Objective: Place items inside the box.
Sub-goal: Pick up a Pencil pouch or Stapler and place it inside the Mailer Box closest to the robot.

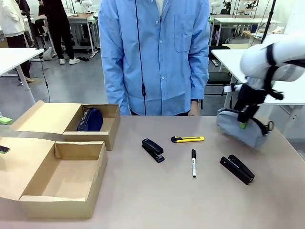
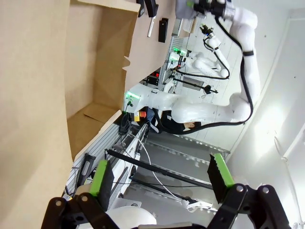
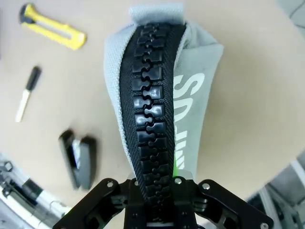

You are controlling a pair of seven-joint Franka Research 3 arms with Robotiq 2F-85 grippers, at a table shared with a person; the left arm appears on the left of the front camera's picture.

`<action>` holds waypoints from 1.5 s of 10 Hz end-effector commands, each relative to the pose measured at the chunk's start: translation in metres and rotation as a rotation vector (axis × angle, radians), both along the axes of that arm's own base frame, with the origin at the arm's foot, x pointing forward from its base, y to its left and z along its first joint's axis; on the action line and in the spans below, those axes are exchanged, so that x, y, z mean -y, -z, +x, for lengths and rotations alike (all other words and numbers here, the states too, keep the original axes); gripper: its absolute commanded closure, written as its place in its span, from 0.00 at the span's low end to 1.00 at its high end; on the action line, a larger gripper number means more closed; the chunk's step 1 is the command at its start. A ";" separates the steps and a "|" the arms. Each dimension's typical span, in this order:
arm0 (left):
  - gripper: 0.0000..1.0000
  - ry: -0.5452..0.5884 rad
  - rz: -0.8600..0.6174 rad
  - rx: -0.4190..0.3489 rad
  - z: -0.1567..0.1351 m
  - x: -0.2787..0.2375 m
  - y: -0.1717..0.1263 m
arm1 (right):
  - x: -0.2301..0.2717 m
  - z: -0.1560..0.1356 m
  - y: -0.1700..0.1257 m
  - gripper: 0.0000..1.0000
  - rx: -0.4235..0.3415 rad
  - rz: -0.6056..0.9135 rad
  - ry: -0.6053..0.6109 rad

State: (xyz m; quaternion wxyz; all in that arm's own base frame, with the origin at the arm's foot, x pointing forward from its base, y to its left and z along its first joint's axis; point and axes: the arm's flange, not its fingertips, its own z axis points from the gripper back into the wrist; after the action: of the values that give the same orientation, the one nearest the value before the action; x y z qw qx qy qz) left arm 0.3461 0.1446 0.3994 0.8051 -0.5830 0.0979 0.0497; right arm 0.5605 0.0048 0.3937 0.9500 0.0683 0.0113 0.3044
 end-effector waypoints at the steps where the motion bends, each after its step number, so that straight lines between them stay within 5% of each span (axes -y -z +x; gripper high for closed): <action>1: 0.00 0.021 -0.002 0.012 -0.006 -0.001 0.000 | 0.006 -0.119 -0.065 1.00 0.090 0.077 0.037; 3: 0.00 0.021 -0.002 0.012 -0.006 -0.001 0.000 | -0.025 -0.205 -0.099 1.00 0.198 -0.003 0.046; 5: 0.00 0.021 -0.002 0.012 -0.006 -0.001 0.000 | -0.047 -0.248 -0.108 1.00 0.293 -0.044 0.017; 7: 0.00 0.021 -0.002 0.012 -0.006 -0.001 0.000 | -0.034 -0.226 -0.100 1.00 0.297 0.020 0.009; 8: 0.00 0.021 -0.002 0.012 -0.006 -0.001 0.000 | -0.045 -0.251 -0.112 1.00 0.287 -0.011 -0.020; 11: 0.00 0.021 -0.002 0.012 -0.006 -0.001 0.000 | -0.044 -0.251 -0.110 0.93 0.293 0.007 -0.038; 13: 0.00 0.021 -0.002 0.012 -0.006 -0.001 0.000 | -0.080 -0.207 -0.146 0.93 0.352 -0.039 -0.166; 15: 0.00 0.021 -0.002 0.012 -0.006 -0.001 0.000 | -0.033 -0.245 -0.126 0.93 0.246 -0.071 -0.097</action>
State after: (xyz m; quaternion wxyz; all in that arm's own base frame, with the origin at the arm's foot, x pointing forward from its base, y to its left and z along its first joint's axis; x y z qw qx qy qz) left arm 0.3459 0.1449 0.3990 0.8048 -0.5832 0.0983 0.0502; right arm 0.3359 0.0700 0.5315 0.9214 0.0027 -0.1121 0.3720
